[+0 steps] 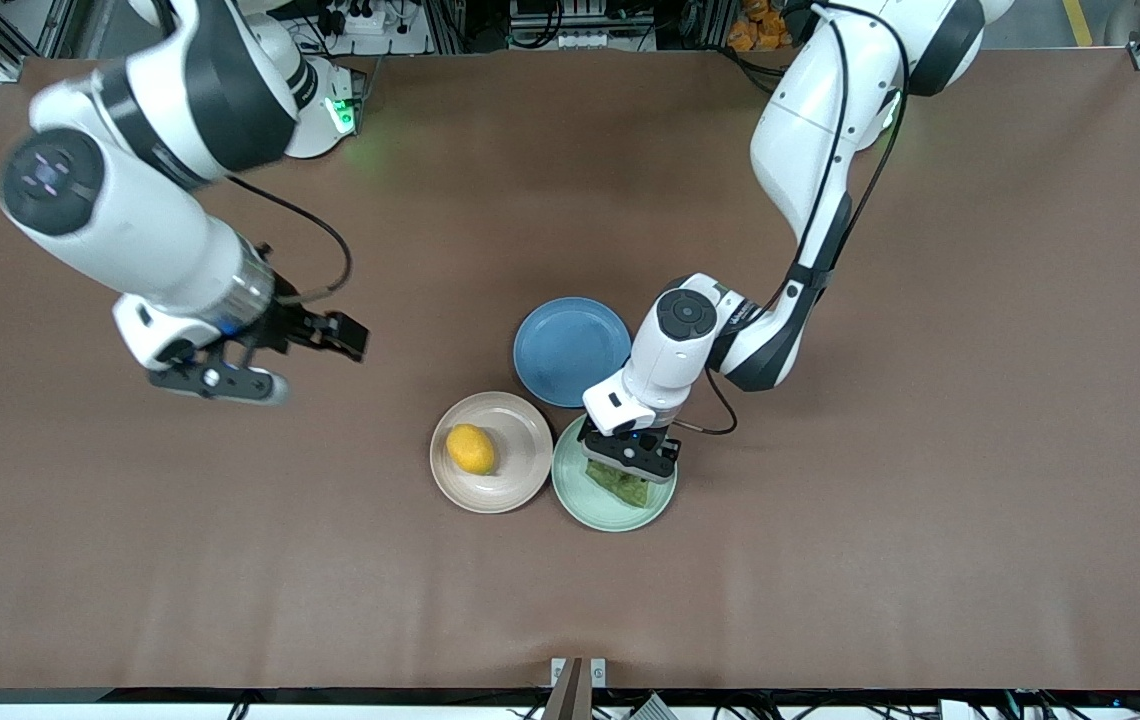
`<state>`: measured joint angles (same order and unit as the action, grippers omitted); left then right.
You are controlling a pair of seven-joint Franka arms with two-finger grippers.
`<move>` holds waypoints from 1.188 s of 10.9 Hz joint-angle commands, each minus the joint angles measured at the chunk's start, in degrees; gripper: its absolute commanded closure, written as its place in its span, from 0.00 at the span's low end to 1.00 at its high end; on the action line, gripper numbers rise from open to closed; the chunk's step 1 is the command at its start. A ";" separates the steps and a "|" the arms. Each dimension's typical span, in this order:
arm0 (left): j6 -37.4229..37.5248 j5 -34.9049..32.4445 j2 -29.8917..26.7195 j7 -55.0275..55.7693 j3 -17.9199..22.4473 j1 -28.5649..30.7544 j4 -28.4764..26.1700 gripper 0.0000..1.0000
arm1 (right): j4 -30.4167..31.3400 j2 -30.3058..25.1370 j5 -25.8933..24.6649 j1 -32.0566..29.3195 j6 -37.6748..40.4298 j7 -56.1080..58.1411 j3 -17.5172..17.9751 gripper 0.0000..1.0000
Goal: Pick lemon and lettuce from plates
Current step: 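Lower the left gripper onto lettuce while the right gripper lowers onto lemon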
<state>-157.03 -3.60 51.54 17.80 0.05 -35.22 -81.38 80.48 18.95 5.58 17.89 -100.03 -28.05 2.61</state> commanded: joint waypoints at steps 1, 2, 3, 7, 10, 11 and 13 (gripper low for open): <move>-4.59 -1.76 3.21 -2.67 1.26 -0.55 2.19 0.16 | -0.94 6.35 0.83 3.28 -5.95 -1.82 -0.33 0.00; -4.86 -1.76 3.73 -2.95 1.35 -0.55 2.19 0.20 | -0.94 7.50 1.09 3.03 -6.05 -0.87 -0.24 0.00; -4.87 -1.84 3.91 -2.95 1.35 -0.64 2.19 0.21 | -0.94 8.81 0.92 3.72 -6.40 -0.95 -0.32 0.00; -4.87 -1.76 4.70 -2.86 2.23 -1.17 2.10 0.39 | -0.85 14.00 0.74 5.92 -15.08 -5.59 -0.33 0.00; -4.87 -1.67 5.32 -1.20 2.14 -1.25 2.02 0.75 | -0.59 19.27 0.13 6.01 -22.11 -6.05 -0.41 0.00; -4.87 -1.67 5.06 -1.28 2.14 -1.17 2.02 0.77 | -0.59 20.16 0.13 5.84 -22.74 -6.05 -0.50 0.00; -4.69 -1.76 3.22 -1.20 2.14 -1.51 1.58 0.77 | -0.59 21.65 -0.66 5.83 -22.92 -5.70 -0.50 0.00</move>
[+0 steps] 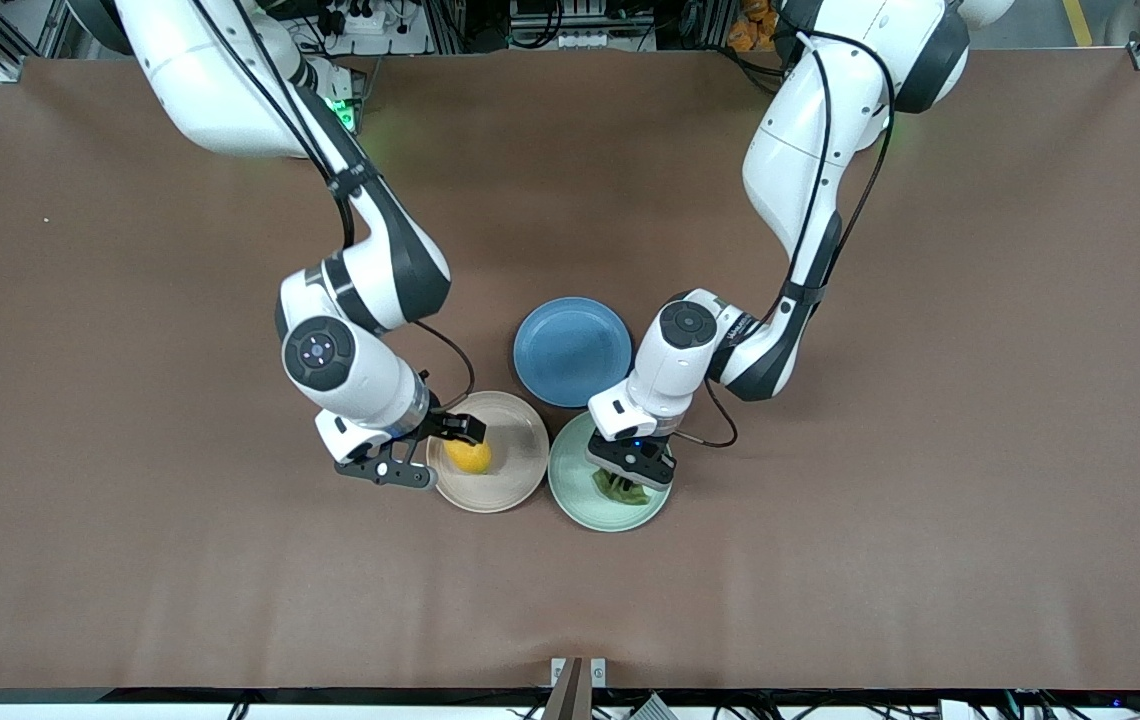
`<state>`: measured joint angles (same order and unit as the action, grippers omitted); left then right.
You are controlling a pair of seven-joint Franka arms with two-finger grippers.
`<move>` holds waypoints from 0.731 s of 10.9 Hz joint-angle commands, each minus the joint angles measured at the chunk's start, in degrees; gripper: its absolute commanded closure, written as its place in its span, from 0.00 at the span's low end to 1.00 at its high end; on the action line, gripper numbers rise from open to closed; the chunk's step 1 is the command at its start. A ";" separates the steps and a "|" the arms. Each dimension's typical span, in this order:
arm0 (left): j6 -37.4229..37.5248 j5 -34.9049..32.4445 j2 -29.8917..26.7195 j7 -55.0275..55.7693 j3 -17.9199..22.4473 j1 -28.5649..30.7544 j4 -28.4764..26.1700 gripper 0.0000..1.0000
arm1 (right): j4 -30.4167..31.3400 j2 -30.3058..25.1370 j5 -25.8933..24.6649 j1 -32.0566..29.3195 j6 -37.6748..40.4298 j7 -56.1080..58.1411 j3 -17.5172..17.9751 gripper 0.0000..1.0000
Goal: Pick lemon and lettuce from plates
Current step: 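Close the left gripper on lettuce while the right gripper closes on lemon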
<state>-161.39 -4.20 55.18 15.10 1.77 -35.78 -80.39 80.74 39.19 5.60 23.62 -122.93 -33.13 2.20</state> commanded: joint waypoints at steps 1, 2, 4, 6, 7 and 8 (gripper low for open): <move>-0.15 -1.34 -0.60 1.51 0.52 -1.05 0.41 0.77 | -0.85 2.12 -0.77 -0.07 -1.59 -0.53 -0.09 0.00; 0.03 -1.34 -1.38 1.17 0.52 -0.87 0.06 0.77 | -0.85 2.91 -0.77 -0.07 -3.26 -0.53 -0.18 0.00; 3.16 -1.60 -4.44 0.99 0.52 0.00 -1.08 0.93 | -0.85 4.93 -1.29 0.20 -5.81 -0.71 -0.18 0.00; 12.54 -1.43 -9.71 0.99 0.43 0.27 -1.17 1.00 | -0.85 6.51 -1.73 0.20 -7.15 -0.88 -0.26 0.00; 15.81 -1.25 -11.83 0.81 0.00 2.10 -1.17 1.00 | -0.93 7.21 -1.82 0.28 -8.19 -0.97 -0.26 0.00; 18.98 -0.91 -13.85 0.81 -0.79 3.25 -1.17 1.00 | -0.85 7.65 -2.17 0.46 -9.86 -0.97 -0.26 0.00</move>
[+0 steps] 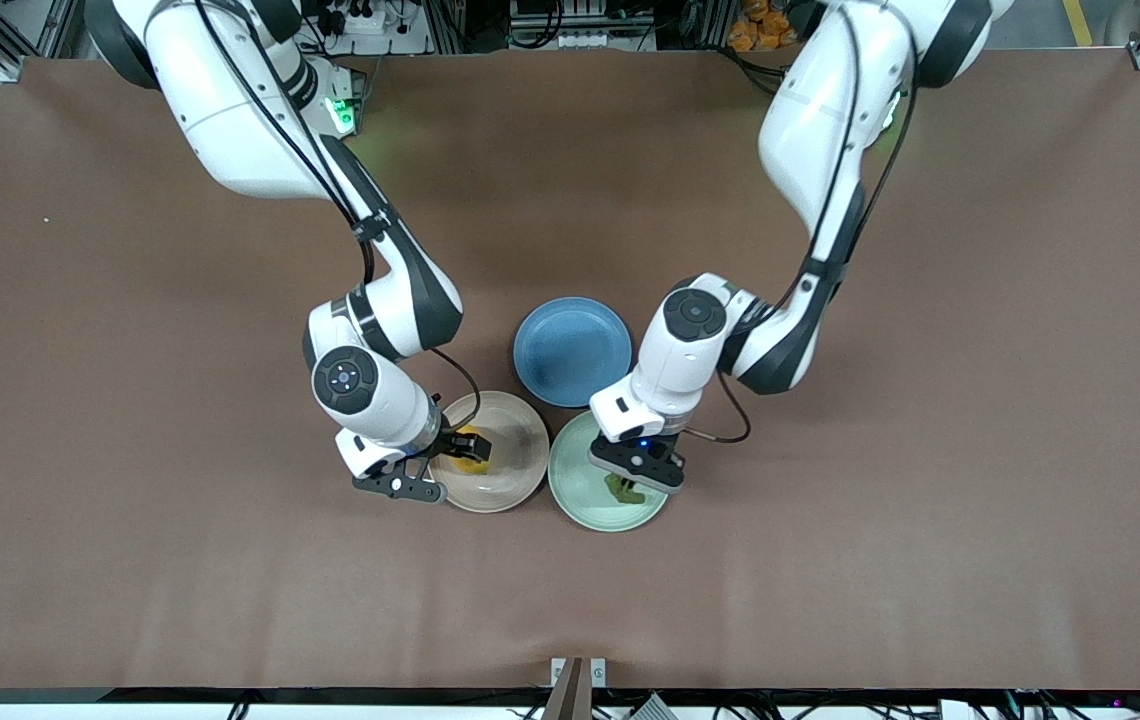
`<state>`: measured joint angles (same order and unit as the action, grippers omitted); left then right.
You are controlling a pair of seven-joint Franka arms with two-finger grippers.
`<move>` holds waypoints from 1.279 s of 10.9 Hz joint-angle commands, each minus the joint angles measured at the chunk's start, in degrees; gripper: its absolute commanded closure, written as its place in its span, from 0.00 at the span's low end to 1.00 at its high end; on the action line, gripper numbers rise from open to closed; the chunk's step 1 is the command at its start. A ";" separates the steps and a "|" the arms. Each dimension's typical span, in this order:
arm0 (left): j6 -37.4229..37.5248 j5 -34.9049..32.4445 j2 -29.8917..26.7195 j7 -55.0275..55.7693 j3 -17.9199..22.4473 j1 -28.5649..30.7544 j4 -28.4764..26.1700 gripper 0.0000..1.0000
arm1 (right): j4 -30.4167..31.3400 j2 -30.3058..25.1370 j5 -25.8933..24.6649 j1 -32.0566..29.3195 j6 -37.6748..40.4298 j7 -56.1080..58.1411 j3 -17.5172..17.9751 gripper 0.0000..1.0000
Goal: Pick lemon and lettuce from plates
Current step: 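Close the left gripper on lettuce while the right gripper closes on lemon, then lift the lettuce with the left gripper and carry it off the plate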
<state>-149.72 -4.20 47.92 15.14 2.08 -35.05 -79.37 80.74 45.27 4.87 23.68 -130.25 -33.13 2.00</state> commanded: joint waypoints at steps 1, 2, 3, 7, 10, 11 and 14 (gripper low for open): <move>10.73 -0.73 -8.61 0.77 -1.28 3.23 -2.19 1.00 | -0.84 2.18 -1.62 0.57 -2.72 -0.98 -0.07 0.00; 14.77 -0.72 -11.06 0.59 -1.55 4.71 -2.19 1.00 | -0.84 2.54 -1.71 0.92 -2.99 -0.98 -0.07 0.00; 19.42 -0.11 -13.53 -0.45 -1.99 6.73 -2.19 1.00 | -0.84 2.63 -1.71 1.19 -3.16 -1.41 -0.15 0.00; 33.43 3.32 -17.42 -9.76 -2.69 17.72 -3.68 1.00 | -0.84 3.85 -2.06 1.54 -4.91 -2.12 -0.24 0.00; 33.01 1.92 -15.84 -10.39 -2.52 22.90 -7.98 1.00 | -0.84 5.17 -2.15 2.24 -6.51 -2.73 -0.50 0.00; 33.00 0.61 -14.62 -11.87 -2.52 24.66 -8.43 1.00 | -0.84 5.44 -2.24 2.68 -6.59 -3.08 -0.85 0.00; 30.03 0.42 -9.78 -12.24 -2.52 27.66 -9.05 1.00 | -0.84 5.62 -2.24 3.21 -6.59 -3.17 -1.21 0.00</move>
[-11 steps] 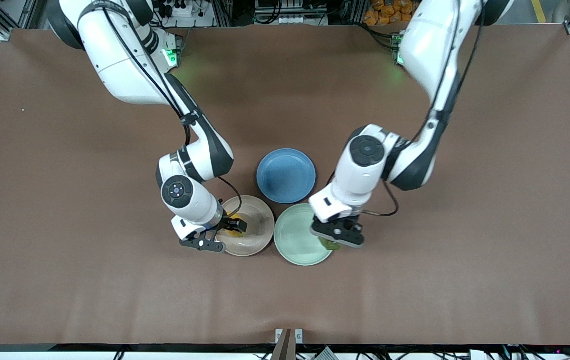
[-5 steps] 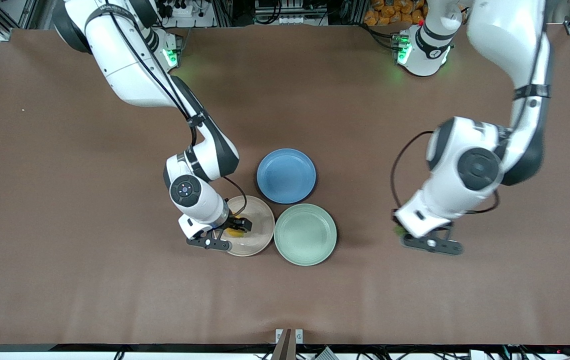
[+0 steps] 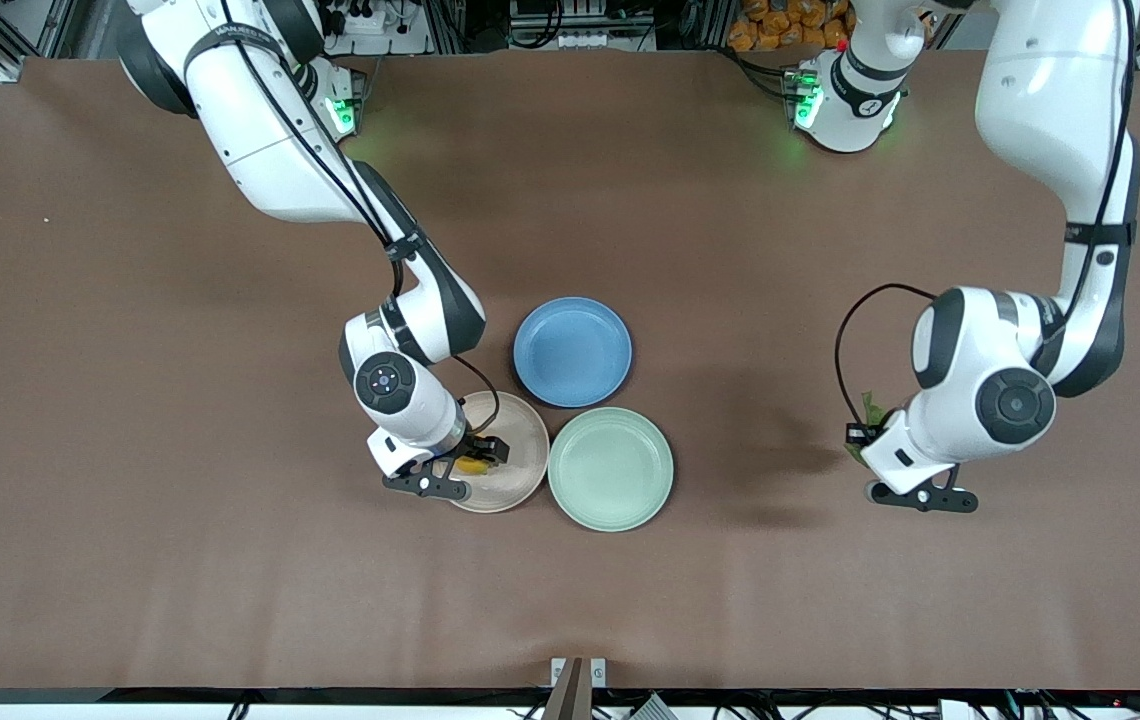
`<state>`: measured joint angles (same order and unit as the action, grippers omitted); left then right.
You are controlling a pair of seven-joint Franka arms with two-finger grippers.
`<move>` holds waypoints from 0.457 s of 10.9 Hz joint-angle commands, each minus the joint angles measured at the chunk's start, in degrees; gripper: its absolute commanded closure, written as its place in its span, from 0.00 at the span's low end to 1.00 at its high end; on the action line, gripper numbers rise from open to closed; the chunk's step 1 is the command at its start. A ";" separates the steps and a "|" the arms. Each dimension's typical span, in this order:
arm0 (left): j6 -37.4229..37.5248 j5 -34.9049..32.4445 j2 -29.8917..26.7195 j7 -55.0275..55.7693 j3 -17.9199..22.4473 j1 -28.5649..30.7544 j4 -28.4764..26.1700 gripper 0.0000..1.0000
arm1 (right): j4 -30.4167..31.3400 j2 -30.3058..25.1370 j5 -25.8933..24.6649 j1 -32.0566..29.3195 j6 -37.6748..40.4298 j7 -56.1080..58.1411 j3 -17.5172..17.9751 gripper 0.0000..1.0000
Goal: Pick lemon and lettuce from plates
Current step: 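Lift the lettuce with the left gripper and carry it off the plate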
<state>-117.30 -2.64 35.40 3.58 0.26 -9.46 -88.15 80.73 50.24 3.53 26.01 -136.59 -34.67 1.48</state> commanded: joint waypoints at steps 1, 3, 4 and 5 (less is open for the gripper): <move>-3.89 -1.13 3.79 -0.68 -0.79 2.77 -0.27 0.89 | -0.83 0.91 -1.59 0.89 -0.34 -1.80 -0.68 0.00; -4.95 -0.79 5.02 -0.59 -0.79 3.04 -0.27 0.45 | -0.83 1.53 -1.86 0.89 -1.66 -2.15 -0.68 0.00; -5.39 -0.52 5.20 -0.50 -0.79 3.31 -0.09 0.30 | -0.83 1.70 -1.94 0.98 -1.75 -2.85 -0.68 0.00; -5.40 -0.35 4.94 0.02 -0.79 3.31 0.17 0.00 | -0.83 1.71 -2.03 1.24 -1.84 -2.95 -0.68 0.00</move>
<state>-122.34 -2.66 40.84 3.51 0.17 -6.83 -88.58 80.72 50.88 2.86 26.34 -137.56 -35.48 1.28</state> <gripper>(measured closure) 0.740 0.000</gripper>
